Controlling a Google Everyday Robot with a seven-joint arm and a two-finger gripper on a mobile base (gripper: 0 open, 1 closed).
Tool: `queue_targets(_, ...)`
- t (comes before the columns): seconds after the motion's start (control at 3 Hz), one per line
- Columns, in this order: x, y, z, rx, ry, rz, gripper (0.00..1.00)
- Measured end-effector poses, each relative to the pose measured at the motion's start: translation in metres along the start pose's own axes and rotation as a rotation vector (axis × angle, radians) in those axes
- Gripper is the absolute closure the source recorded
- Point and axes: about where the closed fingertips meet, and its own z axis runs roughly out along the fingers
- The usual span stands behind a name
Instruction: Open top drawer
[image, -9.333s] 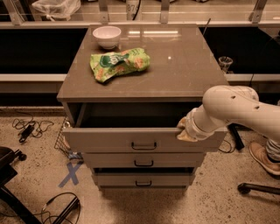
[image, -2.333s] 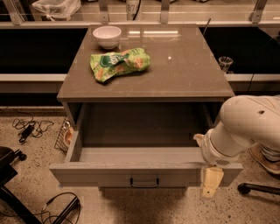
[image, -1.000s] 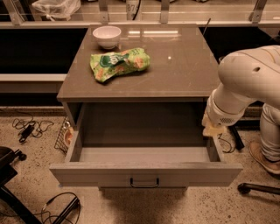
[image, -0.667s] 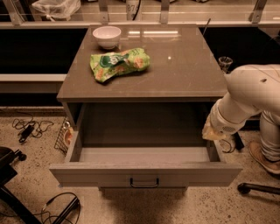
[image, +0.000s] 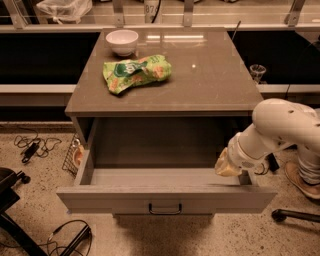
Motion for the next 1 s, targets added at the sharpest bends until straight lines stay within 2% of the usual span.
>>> queue_targets(0.33, -0.007, 0.025, 0.017, -0.038, 0.004, -0.013, 1.00)
queue_targets(0.67, -0.001, 0.049, 0.022, -0.060, 0.016, 0.011, 1.00)
queue_targets(1.0, -0.001, 0.049, 0.020, -0.060, 0.016, 0.011, 1.00)
